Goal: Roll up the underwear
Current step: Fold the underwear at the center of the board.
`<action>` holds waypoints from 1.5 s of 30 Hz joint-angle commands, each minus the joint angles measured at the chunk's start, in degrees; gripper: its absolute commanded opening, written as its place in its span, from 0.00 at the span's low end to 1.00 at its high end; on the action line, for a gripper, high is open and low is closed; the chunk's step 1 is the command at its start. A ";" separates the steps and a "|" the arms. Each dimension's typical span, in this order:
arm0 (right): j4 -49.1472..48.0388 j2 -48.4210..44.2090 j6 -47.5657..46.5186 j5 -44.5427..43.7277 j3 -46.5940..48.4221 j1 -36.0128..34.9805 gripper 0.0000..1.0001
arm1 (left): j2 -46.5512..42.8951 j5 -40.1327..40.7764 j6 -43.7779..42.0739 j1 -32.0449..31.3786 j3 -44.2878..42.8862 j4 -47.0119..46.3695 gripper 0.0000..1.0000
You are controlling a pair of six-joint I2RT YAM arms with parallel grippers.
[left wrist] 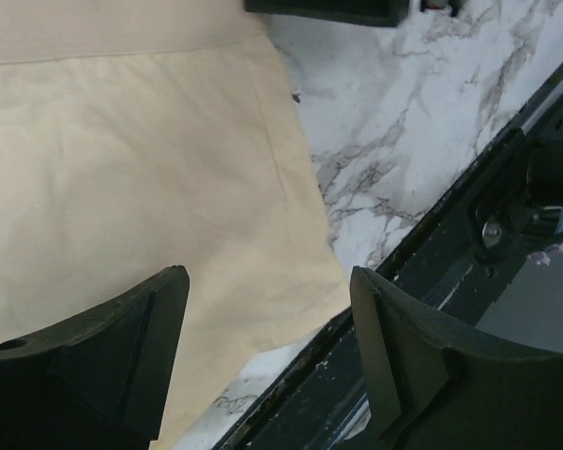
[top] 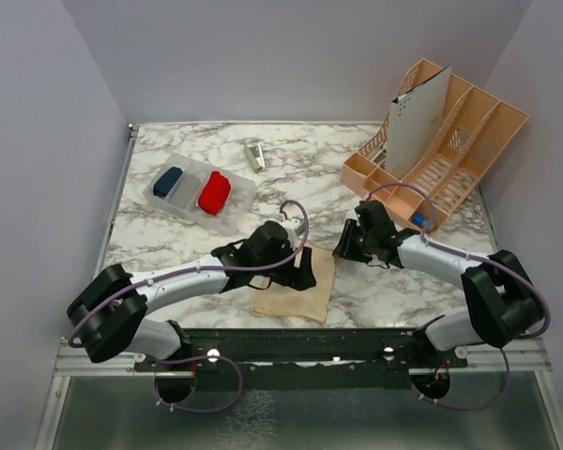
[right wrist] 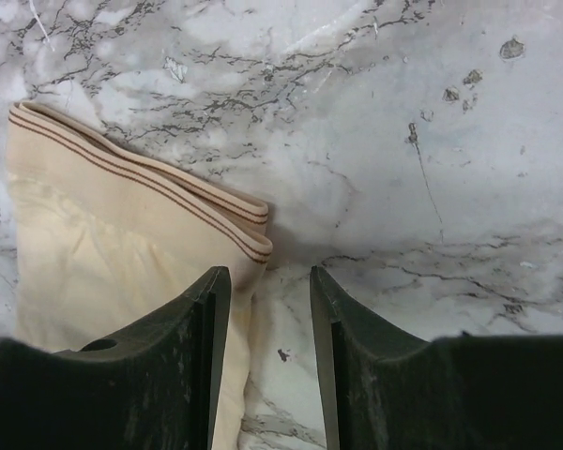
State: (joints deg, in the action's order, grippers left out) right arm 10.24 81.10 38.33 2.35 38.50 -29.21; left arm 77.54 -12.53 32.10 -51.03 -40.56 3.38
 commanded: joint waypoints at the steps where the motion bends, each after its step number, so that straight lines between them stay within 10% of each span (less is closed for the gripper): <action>1: -5.11 3.85 -1.42 4.78 0.09 1.73 0.42 | -0.62 0.84 -1.15 -4.52 -1.17 1.36 0.75; 28: -6.48 8.65 -3.08 7.15 -0.43 2.18 0.31 | 27.11 32.77 2.27 -29.64 -24.74 28.23 0.66; 45: -6.40 8.71 -3.33 6.95 -0.91 2.23 0.31 | 34.71 39.14 2.78 -32.86 -31.25 35.97 0.18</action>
State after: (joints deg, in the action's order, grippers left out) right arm 0.95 88.51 36.34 9.10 39.16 -27.24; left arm 109.47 23.68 34.13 -83.48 -72.51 34.15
